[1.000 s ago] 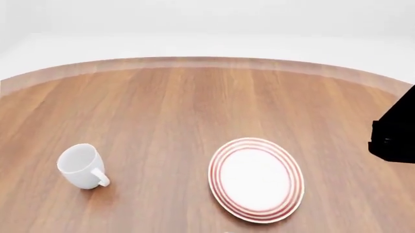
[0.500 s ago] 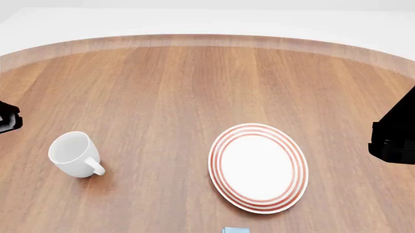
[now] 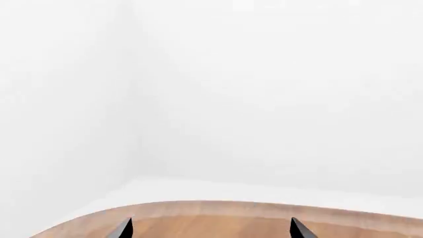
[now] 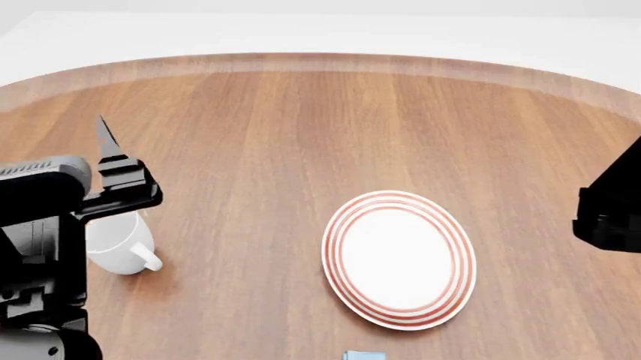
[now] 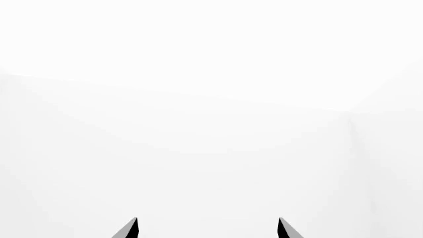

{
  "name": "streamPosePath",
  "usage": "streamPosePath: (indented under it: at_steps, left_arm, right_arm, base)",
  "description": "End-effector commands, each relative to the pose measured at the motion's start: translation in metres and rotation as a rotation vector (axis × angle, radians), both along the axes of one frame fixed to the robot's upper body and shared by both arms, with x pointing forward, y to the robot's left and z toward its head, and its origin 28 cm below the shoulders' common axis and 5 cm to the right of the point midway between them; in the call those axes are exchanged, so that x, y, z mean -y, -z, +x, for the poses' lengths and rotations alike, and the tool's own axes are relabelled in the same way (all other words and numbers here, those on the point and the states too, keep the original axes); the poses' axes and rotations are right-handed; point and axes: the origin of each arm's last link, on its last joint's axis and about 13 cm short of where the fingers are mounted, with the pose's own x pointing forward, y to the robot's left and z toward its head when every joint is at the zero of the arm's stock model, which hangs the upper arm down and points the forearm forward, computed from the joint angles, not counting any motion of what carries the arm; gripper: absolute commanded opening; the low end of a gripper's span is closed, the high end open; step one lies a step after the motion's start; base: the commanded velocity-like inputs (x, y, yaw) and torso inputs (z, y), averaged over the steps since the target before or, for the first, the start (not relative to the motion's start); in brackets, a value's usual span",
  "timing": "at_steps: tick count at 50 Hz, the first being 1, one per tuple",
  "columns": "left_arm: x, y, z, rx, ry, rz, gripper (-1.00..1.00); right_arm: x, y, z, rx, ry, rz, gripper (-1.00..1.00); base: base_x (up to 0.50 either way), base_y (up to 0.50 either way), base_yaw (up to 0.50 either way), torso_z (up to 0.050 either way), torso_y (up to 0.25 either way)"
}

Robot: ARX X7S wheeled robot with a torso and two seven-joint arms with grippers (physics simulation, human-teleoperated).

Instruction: Pick up the white mug and put it on the plate, and put the chocolate pudding to the right of the plate.

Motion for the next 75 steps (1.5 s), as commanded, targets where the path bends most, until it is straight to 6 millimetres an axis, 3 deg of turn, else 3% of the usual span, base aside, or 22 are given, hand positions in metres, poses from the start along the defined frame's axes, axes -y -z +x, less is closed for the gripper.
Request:
streamPosePath:
  at_steps: [1, 16, 25, 44, 75]
  left_arm:
    - [0.023, 0.005, 0.007, -0.151, 0.035, -0.064, 1.0]
    - [0.048, 0.015, 0.028, -0.304, -0.028, -0.189, 1.0]
    - [0.058, 0.018, 0.048, -0.375, -0.163, -0.316, 1.0]
    - [0.059, 0.028, 0.09, -0.484, -0.305, -0.465, 1.0]
    - [0.049, 0.055, 0.116, -0.565, -0.494, -0.539, 1.0]
  right_arm:
    - [0.002, -0.001, -0.002, 0.016, 0.019, -0.006, 1.0]
    - [0.002, -0.001, -0.003, 0.019, 0.018, -0.003, 1.0]
    - [0.002, -0.002, -0.004, 0.02, 0.014, -0.002, 1.0]
    - [0.001, -0.002, -0.004, 0.015, 0.006, -0.002, 1.0]
    - [0.002, 0.0, -0.001, 0.012, -0.002, -0.004, 1.0]
  base:
    - [0.0, 0.0, 0.0, 0.0, 0.0]
    - [0.0, 0.0, 0.0, 0.0, 0.0]
    - [0.0, 0.0, 0.0, 0.0, 0.0]
    - [0.0, 0.0, 0.0, 0.0, 0.0]
    - [0.0, 0.0, 0.0, 0.0, 0.0]
